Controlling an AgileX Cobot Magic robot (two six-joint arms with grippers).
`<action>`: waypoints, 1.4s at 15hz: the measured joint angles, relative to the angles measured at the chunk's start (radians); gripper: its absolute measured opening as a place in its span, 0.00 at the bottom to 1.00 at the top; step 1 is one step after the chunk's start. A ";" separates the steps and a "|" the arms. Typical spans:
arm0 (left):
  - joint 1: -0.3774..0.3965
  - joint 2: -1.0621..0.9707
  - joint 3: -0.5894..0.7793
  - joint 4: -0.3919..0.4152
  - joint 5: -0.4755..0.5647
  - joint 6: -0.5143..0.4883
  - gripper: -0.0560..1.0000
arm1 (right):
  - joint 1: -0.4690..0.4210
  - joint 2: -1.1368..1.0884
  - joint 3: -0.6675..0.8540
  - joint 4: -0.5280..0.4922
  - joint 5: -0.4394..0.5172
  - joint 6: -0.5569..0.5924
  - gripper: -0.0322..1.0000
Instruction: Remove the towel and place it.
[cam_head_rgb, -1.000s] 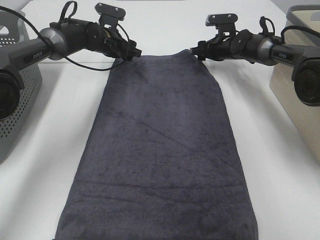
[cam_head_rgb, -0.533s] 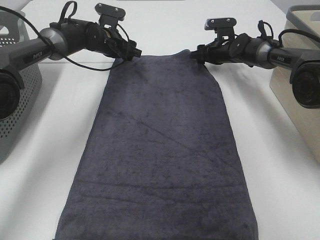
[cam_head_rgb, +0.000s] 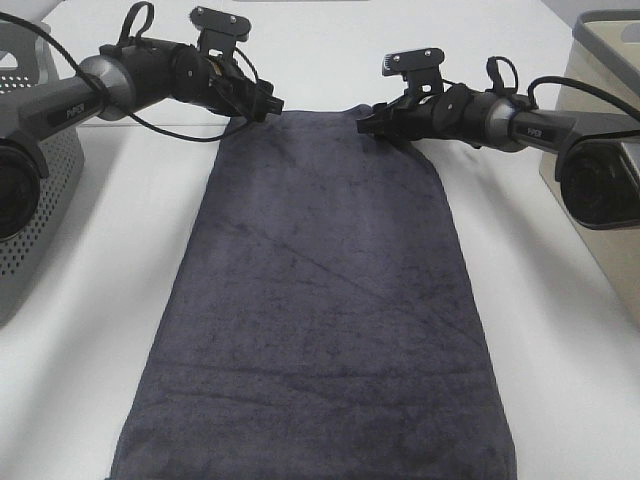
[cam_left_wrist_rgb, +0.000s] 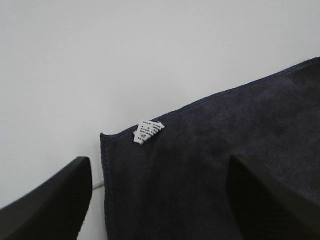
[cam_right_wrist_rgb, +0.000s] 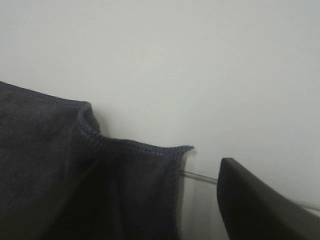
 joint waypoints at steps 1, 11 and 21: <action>0.000 0.000 0.000 0.000 0.000 0.000 0.72 | 0.000 0.008 0.000 0.000 -0.019 0.000 0.63; 0.000 0.000 0.000 0.000 0.001 0.000 0.72 | -0.016 0.012 0.000 -0.037 -0.037 -0.031 0.23; 0.000 0.000 0.000 0.000 0.001 0.000 0.72 | -0.034 0.015 0.000 0.003 -0.075 -0.031 0.37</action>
